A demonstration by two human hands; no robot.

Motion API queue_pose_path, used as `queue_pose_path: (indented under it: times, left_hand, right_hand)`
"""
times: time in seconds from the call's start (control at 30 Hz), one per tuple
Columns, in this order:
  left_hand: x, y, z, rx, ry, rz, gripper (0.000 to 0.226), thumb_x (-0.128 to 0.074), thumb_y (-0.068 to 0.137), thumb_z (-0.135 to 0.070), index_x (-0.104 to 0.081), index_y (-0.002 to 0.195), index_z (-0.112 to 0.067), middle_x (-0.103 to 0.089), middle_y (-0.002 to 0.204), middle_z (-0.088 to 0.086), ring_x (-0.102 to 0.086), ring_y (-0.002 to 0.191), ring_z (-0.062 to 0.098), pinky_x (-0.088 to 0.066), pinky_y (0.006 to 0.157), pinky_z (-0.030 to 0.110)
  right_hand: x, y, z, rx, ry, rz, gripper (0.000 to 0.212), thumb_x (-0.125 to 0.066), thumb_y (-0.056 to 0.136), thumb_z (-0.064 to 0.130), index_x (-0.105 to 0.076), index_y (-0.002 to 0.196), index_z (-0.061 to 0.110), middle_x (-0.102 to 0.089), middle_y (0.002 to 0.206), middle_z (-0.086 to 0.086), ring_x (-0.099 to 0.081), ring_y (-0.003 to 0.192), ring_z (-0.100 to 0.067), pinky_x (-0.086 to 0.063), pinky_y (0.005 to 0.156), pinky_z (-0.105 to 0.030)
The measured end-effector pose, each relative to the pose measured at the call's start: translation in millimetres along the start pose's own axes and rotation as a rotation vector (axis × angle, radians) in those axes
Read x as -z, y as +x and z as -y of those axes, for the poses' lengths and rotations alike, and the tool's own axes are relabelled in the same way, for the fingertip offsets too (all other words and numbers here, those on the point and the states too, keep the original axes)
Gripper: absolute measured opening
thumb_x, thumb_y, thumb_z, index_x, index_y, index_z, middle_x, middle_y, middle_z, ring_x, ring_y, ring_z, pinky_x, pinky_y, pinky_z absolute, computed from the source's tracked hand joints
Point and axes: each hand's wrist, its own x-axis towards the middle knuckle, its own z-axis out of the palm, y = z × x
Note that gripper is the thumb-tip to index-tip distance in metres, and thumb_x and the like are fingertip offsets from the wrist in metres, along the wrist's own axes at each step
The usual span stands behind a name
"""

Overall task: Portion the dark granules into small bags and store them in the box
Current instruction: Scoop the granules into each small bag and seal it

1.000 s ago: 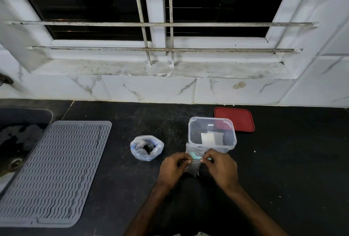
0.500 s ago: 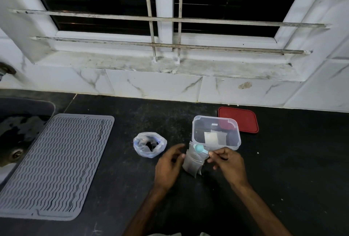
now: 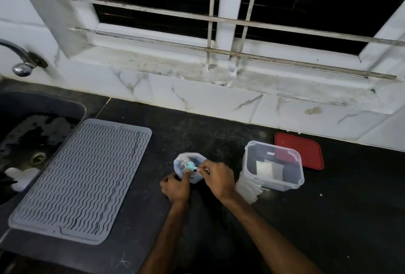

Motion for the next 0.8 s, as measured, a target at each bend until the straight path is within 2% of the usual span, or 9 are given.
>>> queue_pose_path:
  times: [0.07, 0.1, 0.17, 0.27, 0.37, 0.5, 0.57, 0.7, 0.8]
  left_hand:
    - [2, 5, -1, -0.005, -0.08, -0.011, 0.052, -0.067, 0.08, -0.048, -0.068, 0.092, 0.003, -0.067, 0.104, 0.02, -0.062, 0.097, 0.032, -0.053, 0.087, 0.043]
    - [4, 5, -3, 0.018, -0.135, -0.011, 0.046, -0.067, 0.083, -0.042, -0.064, 0.092, 0.002, -0.068, 0.1, 0.018, -0.063, 0.092, 0.03, -0.053, 0.082, 0.042]
    - [7, 8, -7, 0.081, -0.22, -0.018, 0.033, -0.065, 0.09, -0.03, -0.058, 0.103, 0.0, -0.066, 0.105, 0.017, -0.062, 0.095, 0.029, -0.052, 0.084, 0.041]
    - [8, 15, -9, 0.135, -0.244, -0.054, 0.032, -0.056, 0.095, -0.021, -0.052, 0.119, 0.001, -0.061, 0.118, 0.021, -0.059, 0.109, 0.035, -0.049, 0.095, 0.044]
    - [6, 19, -10, 0.142, -0.211, -0.079, 0.035, -0.052, 0.096, -0.013, -0.048, 0.125, 0.005, -0.057, 0.124, 0.026, -0.056, 0.115, 0.039, -0.046, 0.095, 0.042]
    - [0, 13, -13, 0.127, -0.187, -0.041, 0.044, -0.061, 0.09, -0.01, -0.039, 0.125, 0.006, -0.055, 0.108, 0.019, -0.057, 0.098, 0.03, -0.045, 0.08, 0.035]
    - [0, 11, -15, 0.132, -0.188, -0.019, 0.052, -0.069, 0.086, -0.011, -0.037, 0.124, 0.005, -0.052, 0.102, 0.016, -0.054, 0.091, 0.025, -0.045, 0.076, 0.033]
    - [0, 10, -15, 0.128, -0.154, -0.028, 0.057, -0.074, 0.082, -0.008, -0.037, 0.124, 0.003, -0.056, 0.108, 0.018, -0.059, 0.098, 0.03, -0.051, 0.082, 0.037]
    - [-1, 11, -13, 0.139, -0.154, -0.045, 0.052, -0.071, 0.085, -0.006, -0.037, 0.123, 0.003, -0.057, 0.117, 0.027, -0.06, 0.108, 0.037, -0.054, 0.091, 0.044]
  right_hand:
    - [-5, 7, 5, 0.006, -0.086, 0.03, 0.026, -0.05, 0.1, 0.037, -0.064, 0.119, 0.027, -0.071, 0.111, -0.001, -0.066, 0.102, -0.019, -0.049, 0.087, -0.031]
    - [-5, 10, 5, 0.01, -0.104, 0.032, 0.026, -0.049, 0.1, 0.037, -0.064, 0.119, 0.027, -0.071, 0.111, -0.001, -0.066, 0.102, -0.019, -0.048, 0.086, -0.03]
    - [-7, 13, 6, 0.026, -0.118, 0.024, 0.025, -0.049, 0.1, 0.037, -0.065, 0.117, 0.026, -0.072, 0.108, -0.001, -0.067, 0.099, -0.019, -0.049, 0.084, -0.03]
    - [-11, 14, 4, 0.041, -0.157, 0.008, 0.024, -0.049, 0.099, 0.038, -0.064, 0.11, 0.024, -0.072, 0.101, -0.002, -0.068, 0.092, -0.022, -0.052, 0.08, -0.034]
    - [-12, 14, 2, 0.076, -0.248, 0.069, 0.025, -0.048, 0.1, 0.035, -0.062, 0.113, 0.02, -0.072, 0.103, -0.005, -0.068, 0.093, -0.025, -0.053, 0.08, -0.037]
    - [-13, 14, 10, 0.199, -0.391, 0.11, 0.026, -0.045, 0.102, 0.026, -0.059, 0.12, 0.015, -0.07, 0.108, -0.008, -0.067, 0.097, -0.027, -0.05, 0.08, -0.038]
    - [-16, 14, 14, 0.205, -0.416, 0.12, 0.025, -0.045, 0.102, 0.024, -0.059, 0.12, 0.015, -0.07, 0.108, -0.008, -0.067, 0.096, -0.026, -0.05, 0.078, -0.037]
    - [-23, 16, 11, 0.156, -0.443, 0.145, 0.026, -0.049, 0.1, 0.021, -0.056, 0.123, 0.012, -0.069, 0.11, -0.009, -0.067, 0.098, -0.027, -0.051, 0.078, -0.036]
    - [-29, 17, 7, 0.068, -0.314, 0.106, 0.023, -0.051, 0.099, 0.021, -0.062, 0.117, 0.012, -0.07, 0.107, -0.009, -0.068, 0.096, -0.026, -0.052, 0.081, -0.037]
